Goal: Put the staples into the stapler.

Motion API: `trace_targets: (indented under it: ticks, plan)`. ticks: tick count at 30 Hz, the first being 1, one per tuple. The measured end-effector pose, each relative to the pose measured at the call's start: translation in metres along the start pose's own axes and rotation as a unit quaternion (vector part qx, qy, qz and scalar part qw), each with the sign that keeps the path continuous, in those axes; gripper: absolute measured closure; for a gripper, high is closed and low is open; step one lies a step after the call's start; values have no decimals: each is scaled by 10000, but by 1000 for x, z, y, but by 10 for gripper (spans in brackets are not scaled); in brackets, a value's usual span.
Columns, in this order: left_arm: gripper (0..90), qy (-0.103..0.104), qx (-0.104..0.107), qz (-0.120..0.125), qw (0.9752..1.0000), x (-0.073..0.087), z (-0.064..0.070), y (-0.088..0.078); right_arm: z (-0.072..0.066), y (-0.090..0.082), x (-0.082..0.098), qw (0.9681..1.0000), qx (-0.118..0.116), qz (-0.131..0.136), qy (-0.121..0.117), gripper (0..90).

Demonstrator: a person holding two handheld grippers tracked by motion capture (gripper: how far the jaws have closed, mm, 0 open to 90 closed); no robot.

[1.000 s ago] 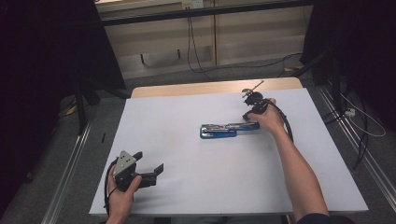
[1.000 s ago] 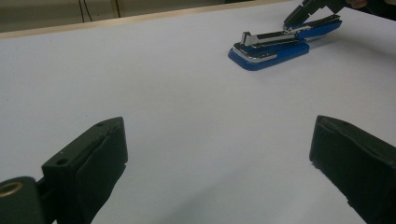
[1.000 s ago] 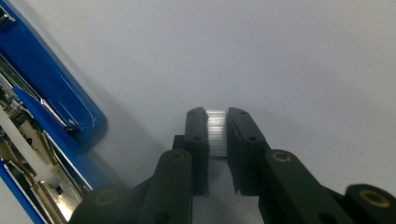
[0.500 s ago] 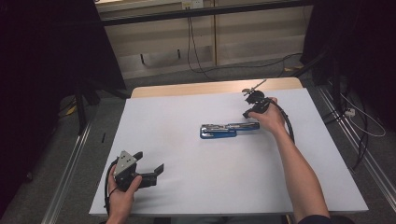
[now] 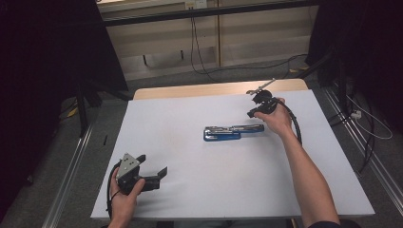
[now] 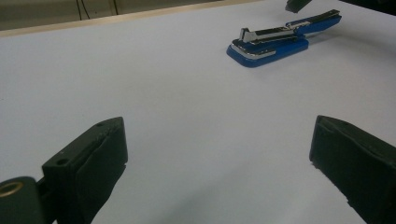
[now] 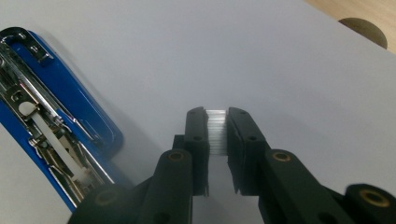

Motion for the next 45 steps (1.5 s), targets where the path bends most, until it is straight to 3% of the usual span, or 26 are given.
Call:
trace_targets:
  ticks: [23, 45]
  plan:
    - [45, 19, -9, -21, 10000, 0, 0, 1, -19, -14, -16, 9983, -172, 495, -268, 793]
    - [43, -9, 1, 7, 10000, 0, 1, 1, -49, -17, -34, 9943, -462, 662, -697, 793]
Point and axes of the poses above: each handheld gripper's, and its own axes: y roughly forward along the jaws, x roughly out of its underside, z roughly to its right, the point moved 7 cm from there along y, roughly forward along the jaws, and after that the axes turned 12 degrees about -y, right-handed, at the moved point
